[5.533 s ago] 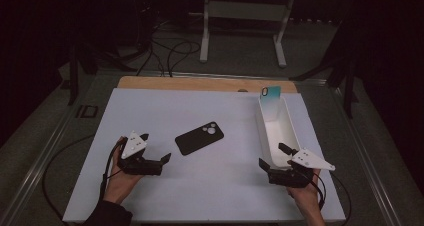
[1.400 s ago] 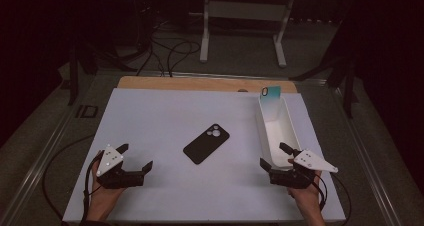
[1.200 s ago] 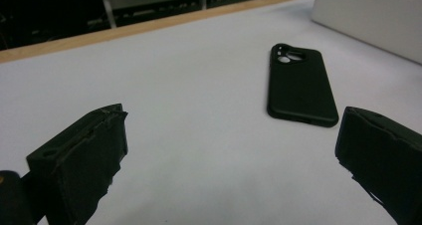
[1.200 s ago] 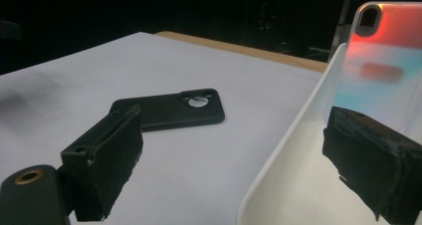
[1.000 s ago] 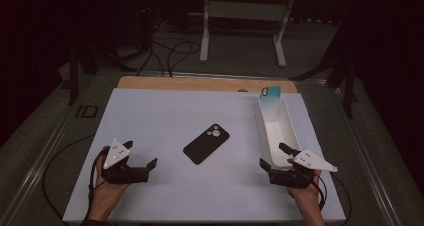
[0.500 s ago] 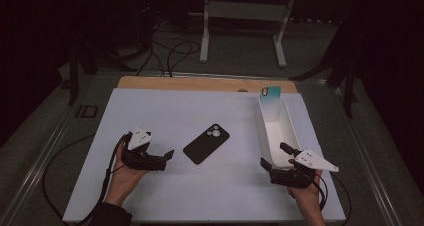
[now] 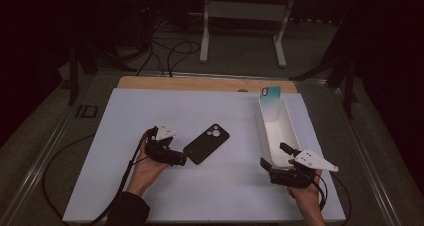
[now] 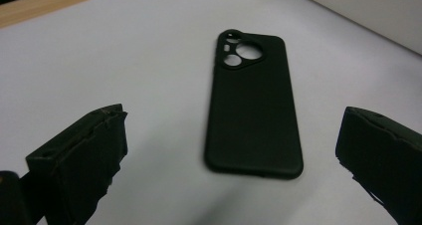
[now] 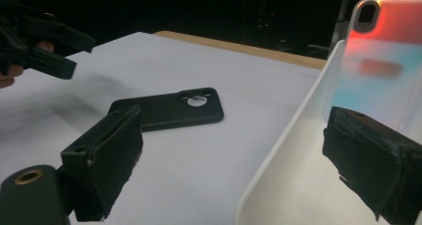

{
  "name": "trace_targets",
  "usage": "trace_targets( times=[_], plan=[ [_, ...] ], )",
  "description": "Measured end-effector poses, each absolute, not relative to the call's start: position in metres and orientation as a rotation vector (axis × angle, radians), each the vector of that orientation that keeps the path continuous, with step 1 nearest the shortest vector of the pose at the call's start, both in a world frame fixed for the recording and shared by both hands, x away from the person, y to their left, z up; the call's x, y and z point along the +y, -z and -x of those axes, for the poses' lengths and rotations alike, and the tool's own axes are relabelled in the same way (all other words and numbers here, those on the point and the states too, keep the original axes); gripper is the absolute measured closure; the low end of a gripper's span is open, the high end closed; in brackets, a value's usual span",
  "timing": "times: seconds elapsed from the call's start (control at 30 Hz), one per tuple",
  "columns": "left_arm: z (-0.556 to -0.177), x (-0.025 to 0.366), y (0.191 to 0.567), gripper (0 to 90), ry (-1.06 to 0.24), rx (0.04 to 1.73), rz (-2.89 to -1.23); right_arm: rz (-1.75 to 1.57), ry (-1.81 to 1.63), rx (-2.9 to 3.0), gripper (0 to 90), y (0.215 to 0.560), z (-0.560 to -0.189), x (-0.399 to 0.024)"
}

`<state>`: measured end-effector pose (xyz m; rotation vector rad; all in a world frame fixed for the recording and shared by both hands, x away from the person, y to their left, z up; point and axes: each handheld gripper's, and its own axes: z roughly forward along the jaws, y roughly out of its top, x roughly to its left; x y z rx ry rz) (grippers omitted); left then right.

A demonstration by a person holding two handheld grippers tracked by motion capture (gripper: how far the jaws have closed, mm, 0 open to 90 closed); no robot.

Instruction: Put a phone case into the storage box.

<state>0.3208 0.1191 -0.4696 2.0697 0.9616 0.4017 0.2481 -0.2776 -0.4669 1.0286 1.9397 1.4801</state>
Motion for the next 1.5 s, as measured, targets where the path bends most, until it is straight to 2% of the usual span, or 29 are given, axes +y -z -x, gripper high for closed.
trace_targets(
  times=[1.1, 1.5],
  plan=[
    [-0.366, 0.059, 0.512, 0.4, -0.259, 0.973, -2.251, -1.037, -1.480, 1.941, 8.8, 0.468, -0.249, -0.279],
    [-0.376, 0.053, 0.523, 0.5, -0.241, 1.003, -2.299, -1.039, -1.479, 1.941, 8.8, 0.469, -0.249, -0.279]
  ],
)
